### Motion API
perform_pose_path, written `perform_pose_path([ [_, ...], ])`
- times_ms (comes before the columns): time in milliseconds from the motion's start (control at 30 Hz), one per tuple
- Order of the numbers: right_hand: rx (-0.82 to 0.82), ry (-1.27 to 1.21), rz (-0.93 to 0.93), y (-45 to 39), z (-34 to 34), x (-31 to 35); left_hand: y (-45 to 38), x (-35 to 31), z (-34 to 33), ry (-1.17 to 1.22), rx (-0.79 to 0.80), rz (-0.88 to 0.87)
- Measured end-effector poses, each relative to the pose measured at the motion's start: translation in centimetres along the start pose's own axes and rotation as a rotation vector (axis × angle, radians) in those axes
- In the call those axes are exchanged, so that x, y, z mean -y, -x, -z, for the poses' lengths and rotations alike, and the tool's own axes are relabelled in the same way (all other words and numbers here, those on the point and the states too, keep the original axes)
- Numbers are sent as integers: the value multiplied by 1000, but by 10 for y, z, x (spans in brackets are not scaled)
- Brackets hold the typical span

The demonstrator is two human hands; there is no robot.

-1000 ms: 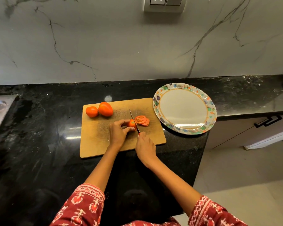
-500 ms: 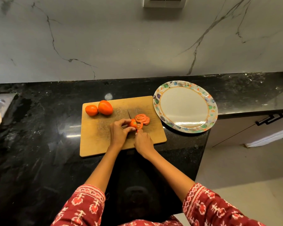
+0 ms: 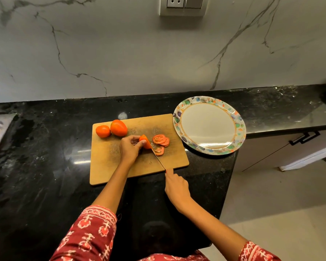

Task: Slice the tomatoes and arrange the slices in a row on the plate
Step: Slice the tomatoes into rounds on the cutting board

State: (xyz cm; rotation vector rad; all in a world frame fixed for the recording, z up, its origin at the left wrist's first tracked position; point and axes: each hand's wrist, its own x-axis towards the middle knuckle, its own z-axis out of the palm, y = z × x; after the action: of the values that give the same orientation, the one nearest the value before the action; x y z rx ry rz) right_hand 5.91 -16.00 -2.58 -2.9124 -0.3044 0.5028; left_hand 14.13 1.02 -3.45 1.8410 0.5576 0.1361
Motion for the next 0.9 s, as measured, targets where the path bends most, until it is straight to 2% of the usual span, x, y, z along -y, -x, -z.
perform_pose_path([
  [133,-16,-49,-33,2,-3,-5,0,-2,3,42,26,30],
  [467,-25,-169,-67,-5,8,-3,11,-2,11,38,20,-88],
  [733,32,-190,-48,-5,9,17,13,9,5,-44,15,-117],
  [900,11,-151,-67,-9,9,19,10,15,4,-174,92,-131],
])
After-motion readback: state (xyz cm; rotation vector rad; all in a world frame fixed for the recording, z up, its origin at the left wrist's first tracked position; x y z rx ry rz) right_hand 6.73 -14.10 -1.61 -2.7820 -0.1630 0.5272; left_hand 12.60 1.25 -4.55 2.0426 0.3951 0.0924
